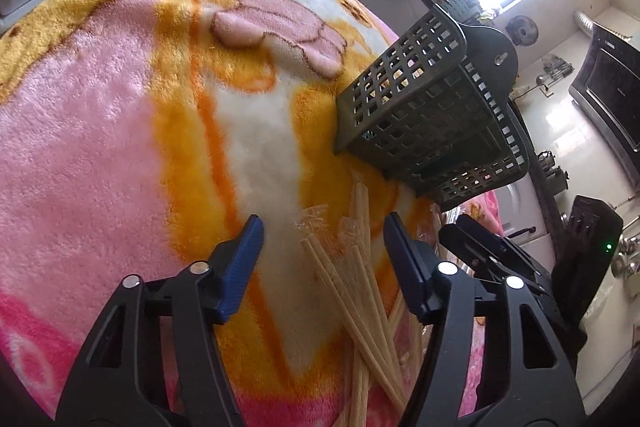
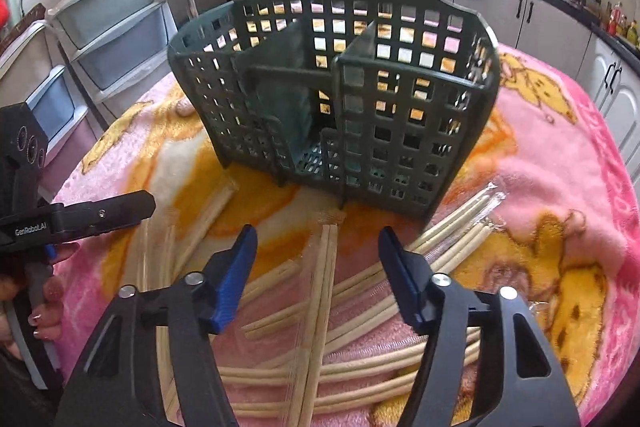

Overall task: Organize utensils
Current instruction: 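Move the left tool toward a wrapped chopstick pair while the right tool approaches another pair, then close the left tool on a chopstick pair and lift while the right tool does likewise, then lower the left tool's chopsticks into the green caddy and open while the right tool does likewise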

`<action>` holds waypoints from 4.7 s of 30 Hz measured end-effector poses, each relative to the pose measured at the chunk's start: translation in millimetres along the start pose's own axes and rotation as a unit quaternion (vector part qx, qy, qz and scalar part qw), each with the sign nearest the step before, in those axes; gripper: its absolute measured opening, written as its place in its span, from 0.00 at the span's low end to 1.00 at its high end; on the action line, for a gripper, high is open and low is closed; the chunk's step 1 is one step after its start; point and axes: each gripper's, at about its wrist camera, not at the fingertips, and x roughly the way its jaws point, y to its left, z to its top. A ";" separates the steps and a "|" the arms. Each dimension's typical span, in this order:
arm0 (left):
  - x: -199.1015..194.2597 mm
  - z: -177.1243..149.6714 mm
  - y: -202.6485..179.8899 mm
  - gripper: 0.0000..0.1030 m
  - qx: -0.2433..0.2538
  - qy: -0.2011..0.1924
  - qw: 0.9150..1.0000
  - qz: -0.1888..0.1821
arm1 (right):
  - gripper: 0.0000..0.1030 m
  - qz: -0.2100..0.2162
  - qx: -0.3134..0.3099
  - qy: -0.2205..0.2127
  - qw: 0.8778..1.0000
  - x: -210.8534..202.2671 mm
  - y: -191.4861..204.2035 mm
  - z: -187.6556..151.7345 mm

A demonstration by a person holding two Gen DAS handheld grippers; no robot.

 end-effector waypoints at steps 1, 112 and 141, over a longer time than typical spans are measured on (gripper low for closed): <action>-0.1 0.7 1.2 0.46 -0.001 0.001 1.000 0.000 | 0.56 0.002 0.003 0.004 1.000 3.4 -0.6 0.5; -60.2 108.4 -208.3 0.05 0.255 -0.201 0.942 -0.086 | 0.06 -0.037 0.032 -0.443 0.895 -150.6 -71.7 109.9; -27.4 77.7 -175.4 0.32 0.233 -0.169 0.957 -0.039 | 0.53 -0.043 0.085 -0.355 0.930 -130.4 -82.1 60.0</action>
